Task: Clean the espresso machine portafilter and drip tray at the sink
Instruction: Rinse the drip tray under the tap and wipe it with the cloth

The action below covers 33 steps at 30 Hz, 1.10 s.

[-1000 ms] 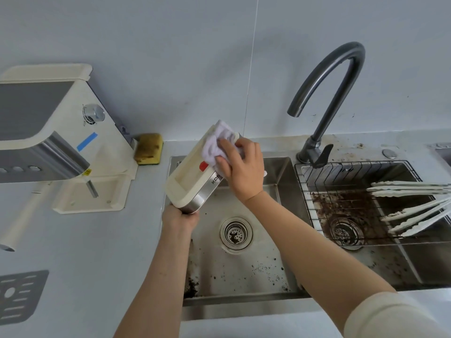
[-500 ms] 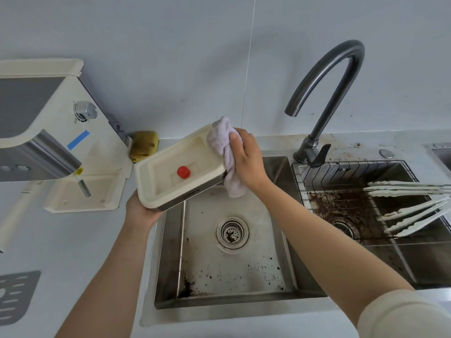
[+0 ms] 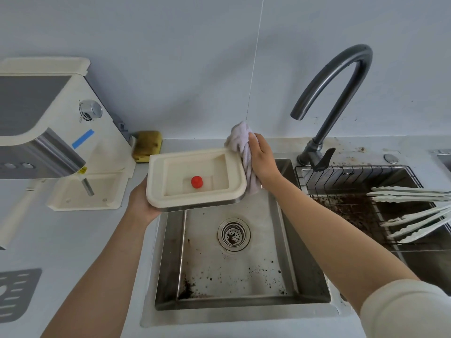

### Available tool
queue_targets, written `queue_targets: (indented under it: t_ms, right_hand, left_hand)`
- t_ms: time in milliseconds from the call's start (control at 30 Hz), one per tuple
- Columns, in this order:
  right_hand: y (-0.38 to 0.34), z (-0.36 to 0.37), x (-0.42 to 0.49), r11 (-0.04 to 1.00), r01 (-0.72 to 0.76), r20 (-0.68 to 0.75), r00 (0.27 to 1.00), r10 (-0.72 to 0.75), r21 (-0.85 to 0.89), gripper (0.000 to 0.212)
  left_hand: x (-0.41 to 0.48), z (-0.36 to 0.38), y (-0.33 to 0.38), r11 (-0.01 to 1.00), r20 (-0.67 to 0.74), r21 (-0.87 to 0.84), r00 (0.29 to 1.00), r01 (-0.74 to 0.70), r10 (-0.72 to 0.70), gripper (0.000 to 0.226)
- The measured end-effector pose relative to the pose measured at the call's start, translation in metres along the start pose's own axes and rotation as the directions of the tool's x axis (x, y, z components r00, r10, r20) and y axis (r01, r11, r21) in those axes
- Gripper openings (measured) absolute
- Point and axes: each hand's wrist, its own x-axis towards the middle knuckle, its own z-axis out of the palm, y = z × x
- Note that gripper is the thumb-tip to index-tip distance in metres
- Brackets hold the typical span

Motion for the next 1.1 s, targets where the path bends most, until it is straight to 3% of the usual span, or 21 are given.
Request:
queue_targets:
  t_ms: [33, 133, 267, 433, 500, 567, 667, 767, 867, 933, 1000, 1067, 1100]
  right_hand:
    - [0.001, -0.002, 0.002, 0.999, -0.035, -0.02, 0.999, 0.035, 0.017, 0.03]
    - [0.006, -0.009, 0.01, 0.977, -0.193, -0.024, 0.98, 0.196, 0.086, 0.039]
    - [0.012, -0.023, 0.018, 0.845, -0.477, 0.0, 0.871, 0.492, 0.242, 0.044]
    - [0.025, -0.043, 0.033, 0.717, -0.589, 0.257, 0.808, 0.531, 0.373, 0.055]
    - [0.025, -0.048, 0.041, 0.722, -0.615, 0.28, 0.788, 0.549, 0.316, 0.04]
    - [0.024, -0.046, 0.049, 0.779, -0.611, 0.239, 0.785, 0.572, 0.144, 0.025]
    - [0.02, -0.037, 0.067, 0.893, -0.377, 0.15, 0.895, 0.42, -0.248, 0.01]
    - [0.014, -0.023, 0.085, 0.853, -0.183, 0.184, 0.934, 0.306, -0.489, 0.012]
    - [0.015, -0.004, 0.111, 0.795, -0.125, 0.204, 0.932, 0.299, -0.593, 0.039]
    - [0.02, 0.01, 0.125, 0.732, 0.028, 0.271, 0.938, 0.216, -0.681, 0.053]
    - [0.029, 0.021, 0.135, 0.526, 0.316, 0.399, 0.916, 0.048, -0.79, 0.051]
    - [0.041, 0.027, 0.142, 0.183, 0.532, 0.53, 0.845, -0.065, -0.826, 0.047]
    - [0.048, 0.028, 0.145, 0.026, 0.586, 0.584, 0.81, -0.051, -0.81, 0.047]
  left_hand:
    - [0.0, 0.0, -0.002, 1.0, -0.011, 0.012, 1.0, 0.002, -0.002, 0.017]
    - [0.003, -0.002, -0.008, 0.999, -0.024, 0.031, 0.999, -0.03, 0.031, 0.032]
    - [0.004, 0.005, -0.016, 0.997, -0.01, 0.06, 0.998, -0.054, 0.054, 0.038]
    - [0.007, 0.003, -0.023, 0.991, -0.047, 0.113, 0.996, -0.065, 0.071, 0.04]
    - [0.009, -0.001, -0.026, 0.989, -0.094, 0.129, 0.992, -0.068, 0.081, 0.037]
    - [0.012, -0.006, -0.029, 0.986, -0.122, 0.146, 0.988, -0.075, 0.093, 0.037]
    - [0.017, -0.015, -0.033, 0.984, -0.144, 0.16, 0.984, -0.083, 0.106, 0.038]
    - [0.021, -0.02, -0.033, 0.986, -0.175, 0.145, 0.979, -0.08, 0.105, 0.039]
    - [0.026, -0.024, -0.031, 0.988, -0.237, 0.14, 0.966, -0.068, 0.101, 0.04]
    - [0.029, -0.027, -0.029, 0.99, -0.281, 0.121, 0.955, -0.066, 0.098, 0.041]
    - [0.032, -0.03, -0.027, 0.993, -0.309, 0.1, 0.947, -0.064, 0.092, 0.043]
    - [0.035, -0.033, -0.025, 0.994, -0.321, 0.085, 0.942, -0.069, 0.093, 0.044]
    - [0.036, -0.034, -0.024, 0.994, -0.324, 0.083, 0.941, -0.073, 0.096, 0.046]
